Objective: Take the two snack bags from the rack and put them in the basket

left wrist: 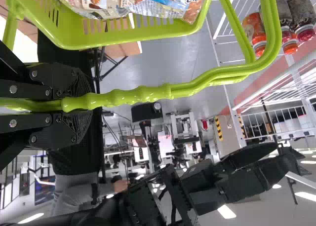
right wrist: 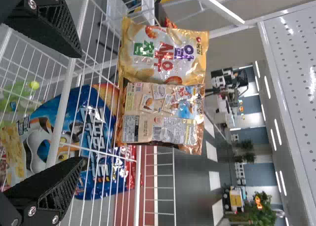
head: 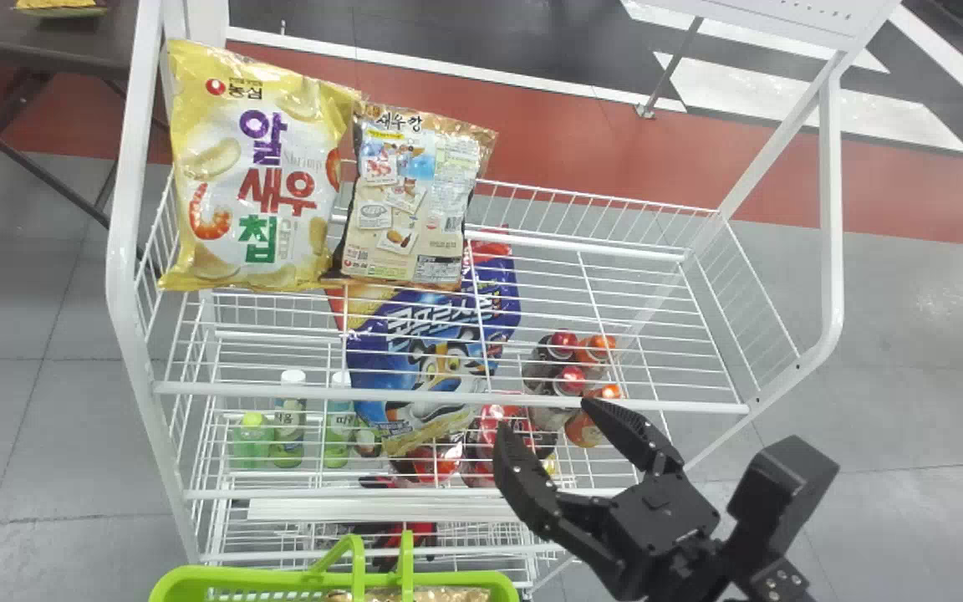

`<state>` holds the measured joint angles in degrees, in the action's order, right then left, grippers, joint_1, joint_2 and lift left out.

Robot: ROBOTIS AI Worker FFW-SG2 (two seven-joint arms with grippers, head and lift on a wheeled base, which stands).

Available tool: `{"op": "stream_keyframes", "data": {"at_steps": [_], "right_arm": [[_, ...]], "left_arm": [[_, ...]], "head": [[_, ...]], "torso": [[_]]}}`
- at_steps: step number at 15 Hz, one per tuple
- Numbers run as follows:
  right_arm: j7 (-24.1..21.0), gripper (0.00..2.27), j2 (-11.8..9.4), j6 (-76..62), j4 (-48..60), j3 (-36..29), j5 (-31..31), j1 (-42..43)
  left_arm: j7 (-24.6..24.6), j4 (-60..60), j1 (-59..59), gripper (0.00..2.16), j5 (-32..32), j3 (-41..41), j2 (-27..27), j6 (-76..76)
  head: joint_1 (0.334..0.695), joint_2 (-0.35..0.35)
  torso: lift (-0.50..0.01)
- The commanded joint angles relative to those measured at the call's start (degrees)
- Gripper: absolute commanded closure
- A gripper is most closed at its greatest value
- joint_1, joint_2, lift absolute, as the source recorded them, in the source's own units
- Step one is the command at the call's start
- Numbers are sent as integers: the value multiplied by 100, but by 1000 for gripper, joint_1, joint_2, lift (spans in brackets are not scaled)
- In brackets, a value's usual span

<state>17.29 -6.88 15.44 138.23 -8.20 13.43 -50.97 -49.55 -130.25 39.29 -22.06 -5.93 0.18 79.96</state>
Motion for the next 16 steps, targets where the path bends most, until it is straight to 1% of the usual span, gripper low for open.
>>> {"op": "stream_keyframes", "data": {"at_steps": [1,4,5,12,16], "right_arm": [[-182,63,55,-511,20,240,-491,-106],[-235,63,82,-1829,-156,284,-737,-176],[-235,63,108,-1970,-191,275,-728,-185],[-244,63,125,-1952,-244,301,-684,-194],[-244,66,169,-1917,-244,293,-526,-185]], "left_arm": [[-37,26,0,1521,0,48,-32,-2],[-46,35,-17,1521,-9,57,-32,-2],[-54,44,-17,1521,-9,57,-32,-2],[-98,44,62,1521,-18,92,-32,-2],[-72,26,62,1521,-9,57,-32,-2]], "head": [[695,-350],[695,-350],[695,-350],[695,-350],[695,-350]], "torso": [[-10],[-10],[-10],[-10],[-10]]}}
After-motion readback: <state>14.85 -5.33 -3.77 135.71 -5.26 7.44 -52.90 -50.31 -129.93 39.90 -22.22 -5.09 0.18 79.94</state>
